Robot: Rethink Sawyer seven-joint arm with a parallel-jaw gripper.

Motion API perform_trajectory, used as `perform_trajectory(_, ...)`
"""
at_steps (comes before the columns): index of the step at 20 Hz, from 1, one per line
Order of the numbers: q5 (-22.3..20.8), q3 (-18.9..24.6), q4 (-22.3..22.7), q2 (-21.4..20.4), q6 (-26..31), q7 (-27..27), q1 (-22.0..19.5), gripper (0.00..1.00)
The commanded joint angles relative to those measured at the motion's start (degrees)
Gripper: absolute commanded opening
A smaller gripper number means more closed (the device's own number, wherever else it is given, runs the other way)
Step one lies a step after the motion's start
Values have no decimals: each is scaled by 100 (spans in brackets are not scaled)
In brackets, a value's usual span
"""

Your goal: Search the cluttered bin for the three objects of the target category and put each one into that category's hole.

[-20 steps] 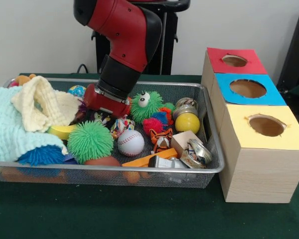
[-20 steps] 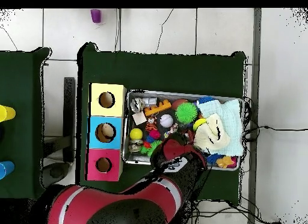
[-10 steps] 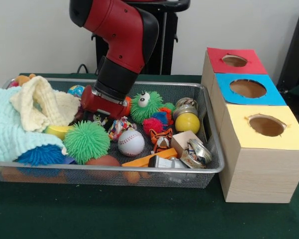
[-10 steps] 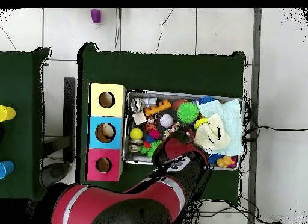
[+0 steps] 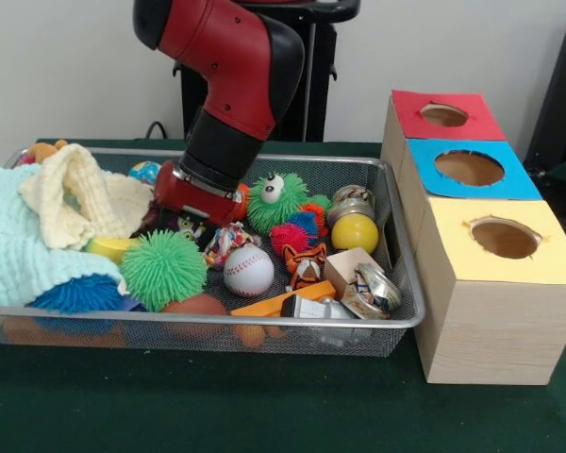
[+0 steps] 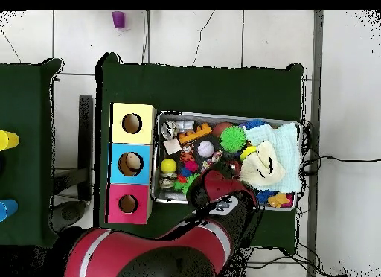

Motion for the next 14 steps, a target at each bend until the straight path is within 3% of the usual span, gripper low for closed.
perform_trajectory(1, 435, 1394, 769, 425, 1148, 1326, -195, 100)
perform_trajectory(8, 1153, 1407, 1114, 163, 1585, 1528, 225, 100)
perform_trajectory(14, 1800, 1134, 1472, -122, 2173, 1644, 678, 100)
